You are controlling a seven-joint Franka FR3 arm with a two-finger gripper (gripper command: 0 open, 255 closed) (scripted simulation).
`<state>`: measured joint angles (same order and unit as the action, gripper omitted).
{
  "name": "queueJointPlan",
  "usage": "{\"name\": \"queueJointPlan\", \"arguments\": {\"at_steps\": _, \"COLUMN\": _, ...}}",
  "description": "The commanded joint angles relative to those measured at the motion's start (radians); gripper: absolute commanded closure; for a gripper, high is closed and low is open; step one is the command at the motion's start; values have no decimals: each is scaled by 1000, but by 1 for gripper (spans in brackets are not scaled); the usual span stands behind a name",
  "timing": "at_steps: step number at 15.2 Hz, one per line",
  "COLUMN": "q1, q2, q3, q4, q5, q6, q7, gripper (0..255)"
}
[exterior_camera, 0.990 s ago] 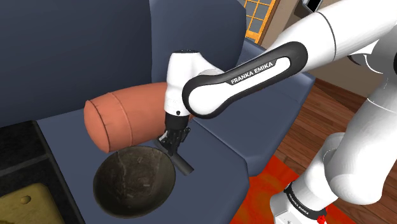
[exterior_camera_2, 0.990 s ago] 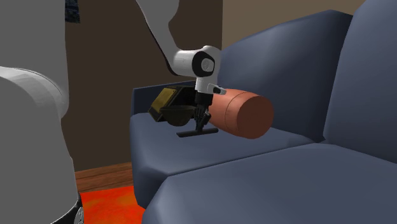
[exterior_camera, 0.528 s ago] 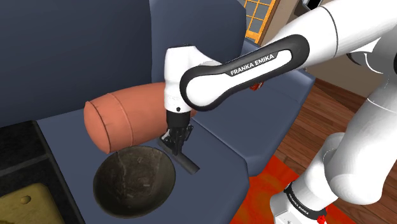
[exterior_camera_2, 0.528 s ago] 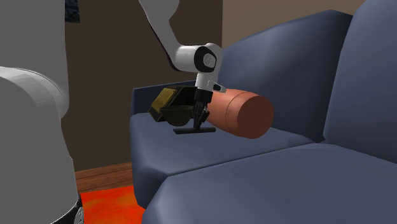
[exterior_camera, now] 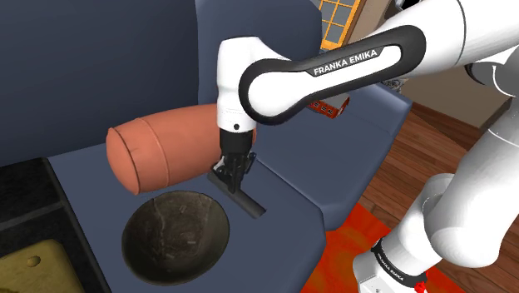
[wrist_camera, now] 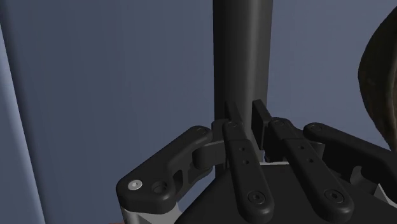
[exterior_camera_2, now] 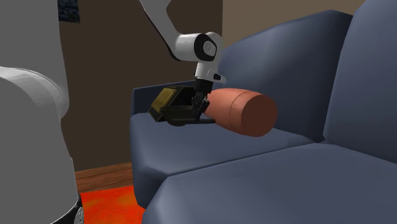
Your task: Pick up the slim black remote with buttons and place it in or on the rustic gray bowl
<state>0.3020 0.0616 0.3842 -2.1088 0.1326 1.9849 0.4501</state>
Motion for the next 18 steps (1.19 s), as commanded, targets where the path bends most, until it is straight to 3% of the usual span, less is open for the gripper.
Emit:
{"name": "queueJointPlan", "arguments": {"at_steps": 1, "q1": -1, "q2": -15, "q3": 0, "q4": 12, "q5": 4, "q6": -27, "q7": -1, "gripper": 255}}
{"name": "queueJointPlan", "arguments": {"at_steps": 18, "q1": -9, "q2": -88, "q3": -7, "q4": 166, "q5": 20, "q6": -249, "q7": 7, "gripper": 255}}
